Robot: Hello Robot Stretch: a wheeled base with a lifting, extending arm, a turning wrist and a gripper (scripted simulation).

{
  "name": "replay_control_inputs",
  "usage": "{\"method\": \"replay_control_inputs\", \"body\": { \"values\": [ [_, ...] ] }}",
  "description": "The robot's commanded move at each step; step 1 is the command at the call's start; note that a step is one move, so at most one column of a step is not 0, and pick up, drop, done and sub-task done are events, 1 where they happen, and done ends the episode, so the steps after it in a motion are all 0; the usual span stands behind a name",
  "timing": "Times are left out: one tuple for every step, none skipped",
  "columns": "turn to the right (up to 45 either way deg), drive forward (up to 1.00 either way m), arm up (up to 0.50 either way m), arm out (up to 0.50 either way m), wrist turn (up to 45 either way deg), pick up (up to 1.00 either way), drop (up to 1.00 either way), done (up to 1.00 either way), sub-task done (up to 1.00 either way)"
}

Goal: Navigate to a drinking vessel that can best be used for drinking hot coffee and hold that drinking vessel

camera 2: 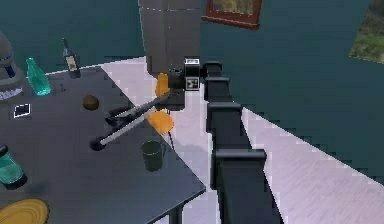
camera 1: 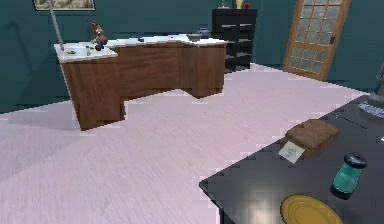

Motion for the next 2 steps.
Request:
{"method": "replay_control_inputs", "body": {
  "values": [
    [0.0,0.0,0.0,0.0,45.0,0.0,0.0,0.0,0.0],
    [0.0,0.0,-0.3,0.0,0.0,0.0,0.0,0.0,0.0]
  ]
}}
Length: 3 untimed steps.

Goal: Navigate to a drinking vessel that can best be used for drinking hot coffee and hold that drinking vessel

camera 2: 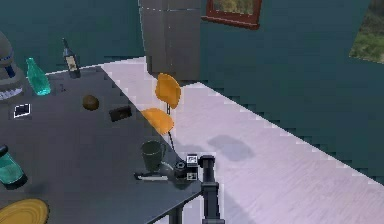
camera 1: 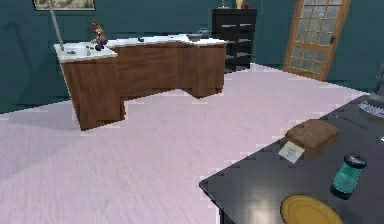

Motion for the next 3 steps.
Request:
{"method": "replay_control_inputs", "body": {
  "values": [
    [0.0,0.0,0.0,0.0,0.0,1.0,0.0,0.0,0.0],
    [0.0,0.0,0.1,0.0,0.0,0.0,0.0,0.0,0.0],
    [0.0,0.0,0.0,0.0,0.0,0.0,0.0,1.0,0.0]
  ]
}}
